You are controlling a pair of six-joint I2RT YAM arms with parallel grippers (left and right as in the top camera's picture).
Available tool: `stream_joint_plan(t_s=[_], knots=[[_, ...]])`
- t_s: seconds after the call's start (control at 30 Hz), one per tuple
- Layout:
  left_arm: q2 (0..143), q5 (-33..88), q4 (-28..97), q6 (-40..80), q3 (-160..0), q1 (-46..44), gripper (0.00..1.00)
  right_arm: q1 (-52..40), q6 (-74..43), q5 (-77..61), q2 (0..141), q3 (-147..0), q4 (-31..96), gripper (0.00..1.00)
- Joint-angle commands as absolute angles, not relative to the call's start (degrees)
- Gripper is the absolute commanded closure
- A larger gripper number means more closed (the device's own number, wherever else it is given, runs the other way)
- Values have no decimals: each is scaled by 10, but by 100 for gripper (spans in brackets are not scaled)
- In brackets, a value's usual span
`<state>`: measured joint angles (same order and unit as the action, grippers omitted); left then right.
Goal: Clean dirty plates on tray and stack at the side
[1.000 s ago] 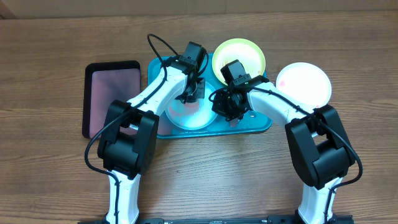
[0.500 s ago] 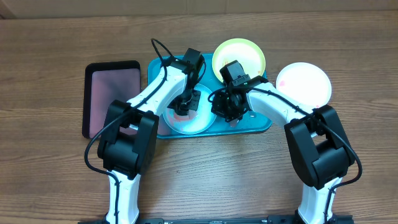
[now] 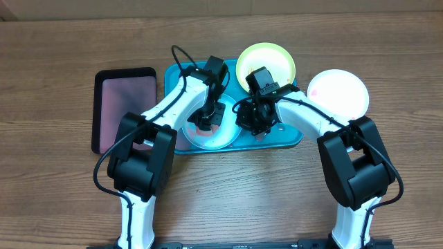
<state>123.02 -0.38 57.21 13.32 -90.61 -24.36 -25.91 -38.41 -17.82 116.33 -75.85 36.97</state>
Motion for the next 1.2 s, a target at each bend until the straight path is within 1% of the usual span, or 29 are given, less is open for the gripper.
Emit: stream_joint_plan(t_s=[0.0,0.1,0.2,0.43,0.5,0.67,0.9,1.07,1.17], knots=[[1239,-26,606,347,-877,-241,96,-250,-387,-173,1165,-765,363,96],[1239,-30,641,501,-877,-247,96,-250,-387,-173,1165,-765,364,96],[1239,-44,669,588,-877,-248,96,-250,-387,-173,1165,-765,365,96],[1238,-99,654,616,-877,-248,96,-250,-387,-173,1165,-765,366,96],[1238,-107,628,599,-877,-248,96,-250,-387,-173,1165,-765,366,96],[1238,-98,543,507,-877,-248,96,-250,-372,-181,1165,-765,372,96],[1238,-96,443,425,-877,-248,96,-251,-361,-181,1165,-765,383,96],[1238,-85,375,317,-880,-248,96,-251,-359,-181,1165,-765,383,96],[1238,-30,358,239,-881,-248,96,-251,-355,-181,1165,-765,384,96]])
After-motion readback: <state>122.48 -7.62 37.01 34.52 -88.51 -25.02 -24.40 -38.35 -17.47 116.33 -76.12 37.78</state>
